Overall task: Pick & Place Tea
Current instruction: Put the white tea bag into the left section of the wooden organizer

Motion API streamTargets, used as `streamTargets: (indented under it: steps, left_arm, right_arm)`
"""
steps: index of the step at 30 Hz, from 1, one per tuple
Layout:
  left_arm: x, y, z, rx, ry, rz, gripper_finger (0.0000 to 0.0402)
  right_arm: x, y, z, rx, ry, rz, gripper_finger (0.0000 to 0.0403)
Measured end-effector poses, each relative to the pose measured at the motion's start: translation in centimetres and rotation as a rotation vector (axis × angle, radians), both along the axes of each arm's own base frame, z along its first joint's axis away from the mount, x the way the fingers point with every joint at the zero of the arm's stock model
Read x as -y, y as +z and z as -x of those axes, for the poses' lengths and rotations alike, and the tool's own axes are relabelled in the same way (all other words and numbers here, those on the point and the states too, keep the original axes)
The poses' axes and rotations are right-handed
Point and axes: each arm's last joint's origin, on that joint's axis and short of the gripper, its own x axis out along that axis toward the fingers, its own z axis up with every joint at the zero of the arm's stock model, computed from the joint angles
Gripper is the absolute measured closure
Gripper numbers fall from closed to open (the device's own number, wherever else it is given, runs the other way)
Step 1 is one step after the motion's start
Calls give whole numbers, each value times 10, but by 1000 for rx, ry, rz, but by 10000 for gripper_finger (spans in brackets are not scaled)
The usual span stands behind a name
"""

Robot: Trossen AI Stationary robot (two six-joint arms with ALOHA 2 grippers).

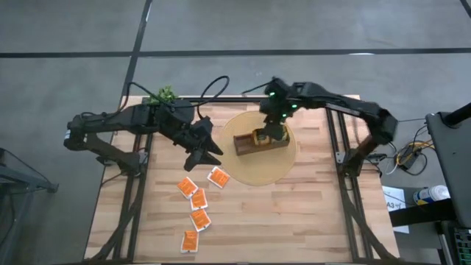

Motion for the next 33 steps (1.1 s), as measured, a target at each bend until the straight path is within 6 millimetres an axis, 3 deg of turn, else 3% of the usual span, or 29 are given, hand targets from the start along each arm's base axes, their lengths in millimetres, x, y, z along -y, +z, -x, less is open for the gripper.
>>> streamTargets:
  steps: [7, 14, 18, 24, 33]
  left_arm:
    - [3, 13, 23, 82, 19, -89, 191]
    - [0, 4, 46, 91, 114, -157, 191]
    - [-1, -12, 54, 49, 176, -158, 191]
    - [-1, -49, 49, -70, 196, -124, 191]
    - [0, -105, 36, -260, 179, -145, 191]
  right_arm:
    - [-40, 73, 52, 261, -31, 52, 227]
    - [-78, 108, 94, 482, -74, -2, 229]
    - [-96, 108, 102, 529, -65, -52, 232]
    - [-116, 90, 100, 485, -112, -51, 232]
    - [-127, 83, 91, 515, -122, -62, 233]
